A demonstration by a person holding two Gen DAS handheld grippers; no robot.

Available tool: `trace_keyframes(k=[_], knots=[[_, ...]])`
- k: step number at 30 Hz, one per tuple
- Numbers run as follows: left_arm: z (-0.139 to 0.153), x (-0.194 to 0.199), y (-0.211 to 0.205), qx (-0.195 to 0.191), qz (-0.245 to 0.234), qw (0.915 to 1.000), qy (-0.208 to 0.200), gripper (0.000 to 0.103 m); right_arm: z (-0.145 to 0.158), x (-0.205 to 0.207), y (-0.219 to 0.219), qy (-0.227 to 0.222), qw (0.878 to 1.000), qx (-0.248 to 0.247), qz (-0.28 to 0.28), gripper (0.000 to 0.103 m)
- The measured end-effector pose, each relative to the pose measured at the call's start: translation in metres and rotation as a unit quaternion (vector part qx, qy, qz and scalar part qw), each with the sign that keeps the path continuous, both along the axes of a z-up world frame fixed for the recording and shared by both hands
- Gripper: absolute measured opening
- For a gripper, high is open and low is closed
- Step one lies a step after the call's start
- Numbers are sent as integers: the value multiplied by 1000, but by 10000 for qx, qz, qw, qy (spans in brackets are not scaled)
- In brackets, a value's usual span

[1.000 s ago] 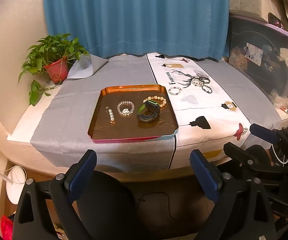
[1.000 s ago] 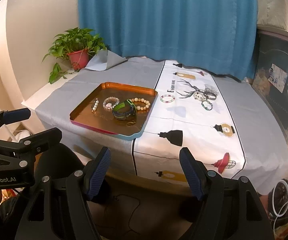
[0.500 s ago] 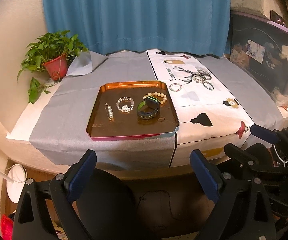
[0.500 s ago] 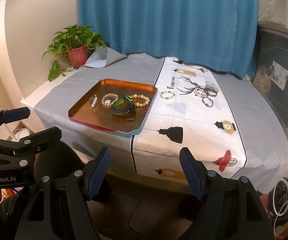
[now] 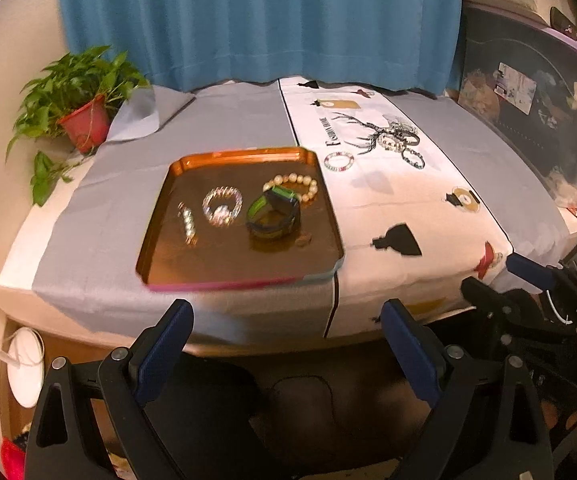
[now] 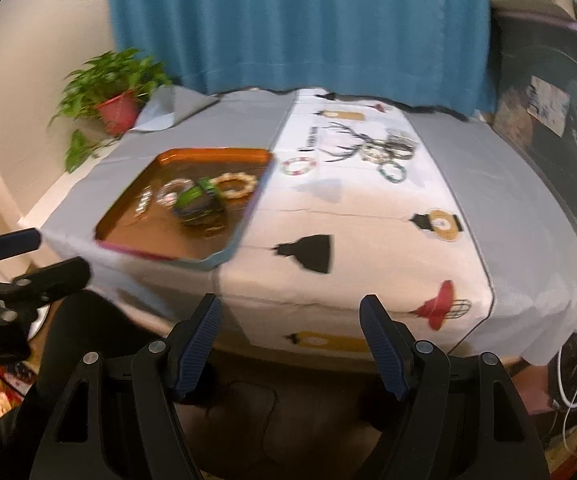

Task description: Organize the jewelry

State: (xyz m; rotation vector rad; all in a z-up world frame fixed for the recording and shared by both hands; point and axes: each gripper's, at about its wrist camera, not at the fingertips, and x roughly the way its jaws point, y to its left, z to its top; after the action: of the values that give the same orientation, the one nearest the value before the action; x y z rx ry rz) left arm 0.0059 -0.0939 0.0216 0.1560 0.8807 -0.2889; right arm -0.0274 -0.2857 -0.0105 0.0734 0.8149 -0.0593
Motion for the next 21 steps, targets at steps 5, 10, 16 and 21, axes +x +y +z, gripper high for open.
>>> trace_keyframes(k=[5,10,16,21], knots=[[12,37,-36,1,-257,9996,-104,93,-2,30,-50,-47,9990,-18,-444,72],[16,91,-83,-145,-541,9984,-127,93,-10,77,-103,-112,9974,-193,-678,72],[0,187,-150,-286,-911,9954,-2,93,-32,157,-153,-14,9972,-222,-718,72],[-41,260,-201,-208,-1082,9934,332,93,-63,220,-178,194,9978,-349,-526,72]])
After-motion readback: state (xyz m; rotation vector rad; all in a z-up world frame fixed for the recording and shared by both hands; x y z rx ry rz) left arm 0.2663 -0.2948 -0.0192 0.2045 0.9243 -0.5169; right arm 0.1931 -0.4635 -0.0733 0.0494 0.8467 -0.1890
